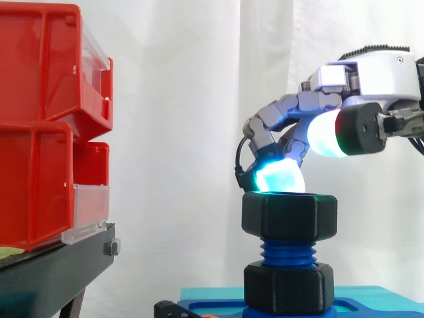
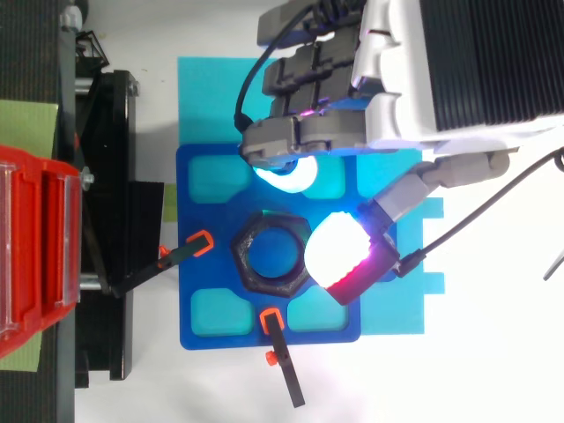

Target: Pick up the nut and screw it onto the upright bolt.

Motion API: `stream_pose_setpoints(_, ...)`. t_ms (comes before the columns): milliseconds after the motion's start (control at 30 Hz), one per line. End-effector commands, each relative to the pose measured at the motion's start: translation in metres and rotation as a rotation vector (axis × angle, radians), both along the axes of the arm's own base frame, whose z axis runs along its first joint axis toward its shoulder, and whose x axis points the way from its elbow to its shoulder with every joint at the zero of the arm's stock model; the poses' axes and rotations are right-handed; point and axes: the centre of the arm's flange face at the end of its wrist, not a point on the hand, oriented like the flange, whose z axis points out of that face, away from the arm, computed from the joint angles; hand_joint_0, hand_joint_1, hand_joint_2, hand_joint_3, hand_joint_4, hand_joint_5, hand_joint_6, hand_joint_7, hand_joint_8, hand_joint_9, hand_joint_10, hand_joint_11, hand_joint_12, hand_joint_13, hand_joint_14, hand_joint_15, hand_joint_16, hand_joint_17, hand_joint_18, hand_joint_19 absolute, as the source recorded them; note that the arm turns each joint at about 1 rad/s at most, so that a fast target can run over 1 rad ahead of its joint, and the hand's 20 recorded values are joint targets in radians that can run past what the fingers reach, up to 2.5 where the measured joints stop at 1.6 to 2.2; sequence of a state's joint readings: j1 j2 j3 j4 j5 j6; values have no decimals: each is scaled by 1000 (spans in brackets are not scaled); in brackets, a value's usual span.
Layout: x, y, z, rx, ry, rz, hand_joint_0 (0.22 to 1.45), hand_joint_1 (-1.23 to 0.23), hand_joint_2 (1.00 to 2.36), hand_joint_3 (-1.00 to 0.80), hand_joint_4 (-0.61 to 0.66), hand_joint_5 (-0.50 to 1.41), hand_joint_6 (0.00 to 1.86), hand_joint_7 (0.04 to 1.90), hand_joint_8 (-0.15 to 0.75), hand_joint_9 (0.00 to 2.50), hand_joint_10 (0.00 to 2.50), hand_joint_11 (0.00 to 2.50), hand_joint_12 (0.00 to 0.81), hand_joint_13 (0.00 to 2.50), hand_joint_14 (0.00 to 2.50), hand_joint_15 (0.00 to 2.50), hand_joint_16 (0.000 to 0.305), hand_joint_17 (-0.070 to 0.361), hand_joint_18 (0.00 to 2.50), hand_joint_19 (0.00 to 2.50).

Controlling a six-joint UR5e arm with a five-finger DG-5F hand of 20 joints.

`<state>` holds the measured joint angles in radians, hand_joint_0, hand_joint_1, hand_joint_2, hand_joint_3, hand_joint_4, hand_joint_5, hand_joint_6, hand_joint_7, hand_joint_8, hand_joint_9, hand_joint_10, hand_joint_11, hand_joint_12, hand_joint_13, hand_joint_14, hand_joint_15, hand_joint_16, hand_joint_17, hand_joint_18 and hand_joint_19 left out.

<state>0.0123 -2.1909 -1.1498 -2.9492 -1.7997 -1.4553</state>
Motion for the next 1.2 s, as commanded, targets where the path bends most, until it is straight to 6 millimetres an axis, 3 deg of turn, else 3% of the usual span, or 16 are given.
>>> stream_pose_setpoints(0,1,-2,7,0,-11,9,536,-277,1000,-500,192,9,501,1468,259,1071,0,0,183,922,0,0,21,47,687,111)
stream_pose_setpoints(167,4,0,22,-12,-19,15,528,-269,1000,-500,228,-40,504,1213,254,1007,0,0,197,880,0,0,23,51,658,106)
stream_pose_setpoints(333,6,6,22,-15,-23,18,521,-259,1000,-500,254,-69,504,990,245,960,0,0,205,854,0,0,24,54,618,104)
stream_pose_setpoints(500,10,19,23,-10,-36,19,513,-243,1000,-500,198,-100,503,752,224,884,0,0,212,797,0,0,26,59,562,92)
stream_pose_setpoints(767,13,36,23,9,-36,26,506,-216,1000,-500,175,-116,501,621,206,793,0,0,219,720,0,0,28,63,482,57)
stream_pose_setpoints(1167,14,54,22,27,-23,27,503,-199,1000,-500,176,-119,501,609,204,765,0,0,228,696,0,0,29,66,448,49)
